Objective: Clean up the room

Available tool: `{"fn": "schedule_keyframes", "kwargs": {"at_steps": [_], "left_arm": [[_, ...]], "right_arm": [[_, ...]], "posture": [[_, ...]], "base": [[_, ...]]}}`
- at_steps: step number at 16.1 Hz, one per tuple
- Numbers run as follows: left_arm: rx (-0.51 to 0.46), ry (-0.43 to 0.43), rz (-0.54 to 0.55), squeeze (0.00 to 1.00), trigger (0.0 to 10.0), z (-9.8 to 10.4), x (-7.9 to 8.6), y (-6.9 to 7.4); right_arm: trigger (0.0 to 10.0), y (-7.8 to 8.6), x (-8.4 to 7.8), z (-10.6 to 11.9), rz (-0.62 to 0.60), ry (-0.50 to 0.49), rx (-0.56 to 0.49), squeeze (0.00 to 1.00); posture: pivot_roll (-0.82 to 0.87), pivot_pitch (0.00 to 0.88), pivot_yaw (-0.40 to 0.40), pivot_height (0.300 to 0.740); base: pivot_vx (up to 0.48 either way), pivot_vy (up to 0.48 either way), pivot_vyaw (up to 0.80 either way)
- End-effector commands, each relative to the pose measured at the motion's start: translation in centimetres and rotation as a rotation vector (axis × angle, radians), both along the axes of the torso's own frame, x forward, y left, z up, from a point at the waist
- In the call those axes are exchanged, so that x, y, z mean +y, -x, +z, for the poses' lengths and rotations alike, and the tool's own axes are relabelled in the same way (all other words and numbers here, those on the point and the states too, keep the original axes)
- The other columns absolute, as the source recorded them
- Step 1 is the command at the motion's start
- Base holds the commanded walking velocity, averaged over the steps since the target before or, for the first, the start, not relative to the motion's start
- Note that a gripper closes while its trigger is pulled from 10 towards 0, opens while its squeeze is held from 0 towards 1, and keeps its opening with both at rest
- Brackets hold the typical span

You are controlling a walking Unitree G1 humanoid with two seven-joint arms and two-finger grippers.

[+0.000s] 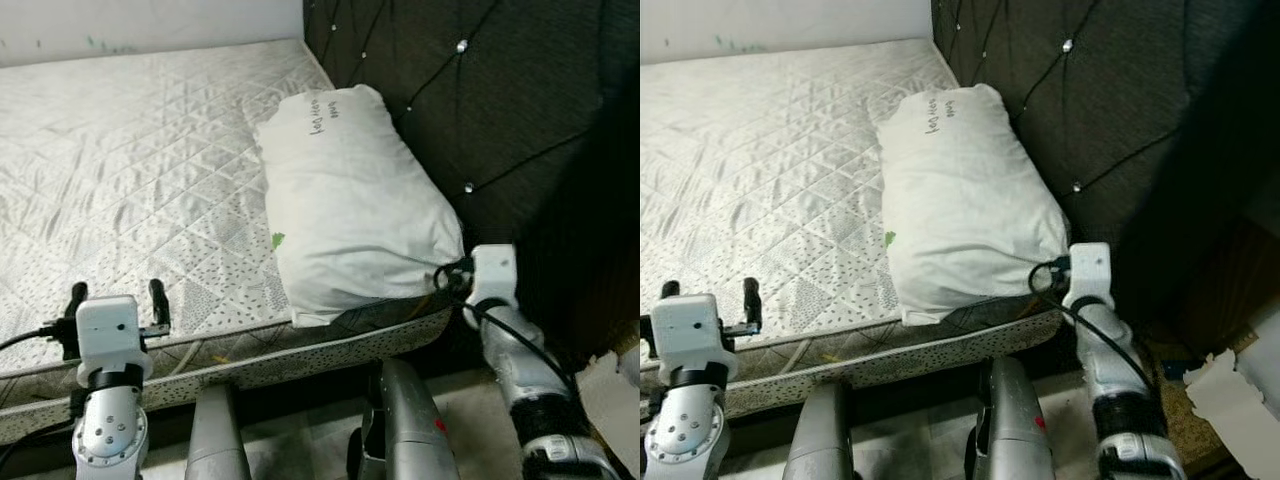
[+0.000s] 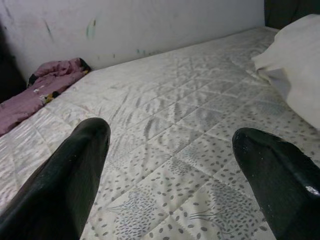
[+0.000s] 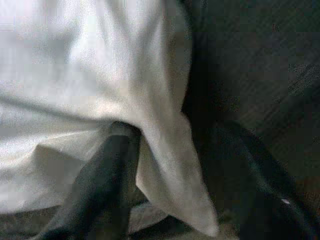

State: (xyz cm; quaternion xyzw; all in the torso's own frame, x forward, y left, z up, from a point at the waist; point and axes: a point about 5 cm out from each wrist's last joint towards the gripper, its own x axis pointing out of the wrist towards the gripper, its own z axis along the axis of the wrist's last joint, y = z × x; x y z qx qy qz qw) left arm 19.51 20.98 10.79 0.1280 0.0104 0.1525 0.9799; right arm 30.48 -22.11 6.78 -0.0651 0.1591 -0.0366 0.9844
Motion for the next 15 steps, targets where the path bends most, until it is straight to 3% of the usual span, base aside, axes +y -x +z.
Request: {"fn": "schedule_keyframes", "kwargs": {"at_steps": [1, 5, 8, 10, 12, 15], "left_arm": [[-0.016, -0.003, 0.013, 0.0, 10.0, 0.2, 0.3, -0.4], [-0.059, -0.002, 0.032, 0.0, 10.0, 1.0, 0.2, -0.8], [-0.06, -0.002, 0.029, 0.0, 10.0, 0.9, 0.1, -0.7], [-0.052, -0.001, 0.03, 0.0, 10.0, 0.8, 0.1, -0.6], [-0.066, 0.01, 0.029, 0.0, 10.0, 0.9, 0.0, -0.7], [-0.1, 0.043, 0.018, 0.0, 10.0, 1.5, -0.7, -1.5]], "right_arm": [[10.0, -0.3, 0.4, 1.3, 0.002, 0.012, -0.05, 1.0], [10.0, -1.8, 4.5, 6.5, 0.115, 0.033, -0.32, 1.0], [10.0, -1.5, 5.8, 7.1, 0.184, -0.008, -0.338, 1.0], [10.0, -0.7, 4.7, 5.7, 0.189, 0.028, -0.271, 1.0], [10.0, 0.0, 3.8, 5.1, 0.174, -0.007, -0.242, 1.0], [10.0, -0.6, 6.8, 7.1, 0.243, -0.148, -0.34, 1.0]], "posture": [[0.02, 0.0, -0.006, 0.558], [0.03, 0.0, -0.008, 0.558], [0.03, 0.0, -0.012, 0.558], [0.03, 0.0, -0.013, 0.558], [0.02, 0.0, -0.01, 0.558], [0.01, 0.0, 0.001, 0.558]], "base": [[0.0, 0.0, 0.0], [0.0, 0.0, 0.0], [0.0, 0.0, 0.0], [0.0, 0.0, 0.0], [0.0, 0.0, 0.0], [0.0, 0.0, 0.0]]}}
